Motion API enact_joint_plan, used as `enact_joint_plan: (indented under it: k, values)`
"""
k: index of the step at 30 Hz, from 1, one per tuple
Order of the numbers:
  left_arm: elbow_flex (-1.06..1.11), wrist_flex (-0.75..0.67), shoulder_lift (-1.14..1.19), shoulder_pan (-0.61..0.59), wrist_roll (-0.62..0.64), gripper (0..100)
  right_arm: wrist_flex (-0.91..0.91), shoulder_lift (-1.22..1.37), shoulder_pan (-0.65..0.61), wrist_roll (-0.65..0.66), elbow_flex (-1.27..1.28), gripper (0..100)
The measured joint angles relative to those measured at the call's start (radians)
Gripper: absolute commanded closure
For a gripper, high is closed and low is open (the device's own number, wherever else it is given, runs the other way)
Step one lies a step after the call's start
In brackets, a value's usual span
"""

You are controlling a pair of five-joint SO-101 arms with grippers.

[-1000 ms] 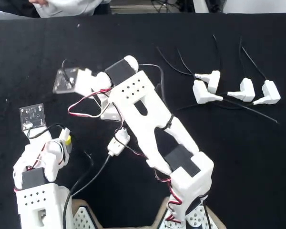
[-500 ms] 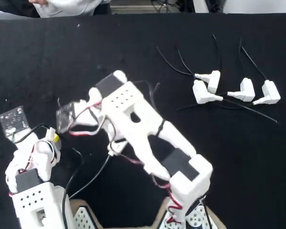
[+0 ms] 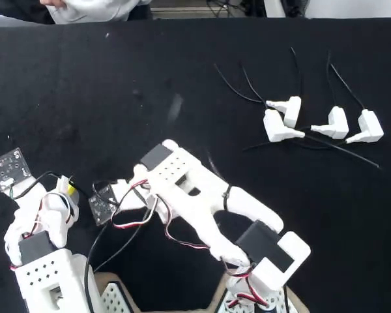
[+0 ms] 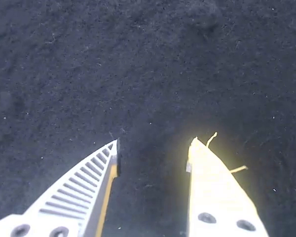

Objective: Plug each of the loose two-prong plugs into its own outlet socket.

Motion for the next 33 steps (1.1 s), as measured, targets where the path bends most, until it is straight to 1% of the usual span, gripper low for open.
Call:
enact_joint_plan:
  k: [7,13,17,23,30,33]
  values:
    - [0.000,0.000,0.000,0.000,0.000,77,-0.021,0.000,0.000,0.000,0.002,68.4]
    - [0.000,0.000,0.000,0.000,0.000,77,0.031,0.000,0.000,0.000,-0.029,68.4]
    - [0.000,0.000,0.000,0.000,0.000,77,0.029,0.000,0.002,0.000,-0.052,68.4]
    - [0.000,0.000,0.000,0.000,0.000,77,-0.020,0.000,0.008,0.005,-0.052,68.5]
    - [0.000,0.000,0.000,0.000,0.000,77,-0.028,0.074,0.038,0.143,-0.054,68.8]
    - [0.000,0.000,0.000,0.000,0.000,77,-0.029,0.086,0.041,0.153,-0.055,75.2]
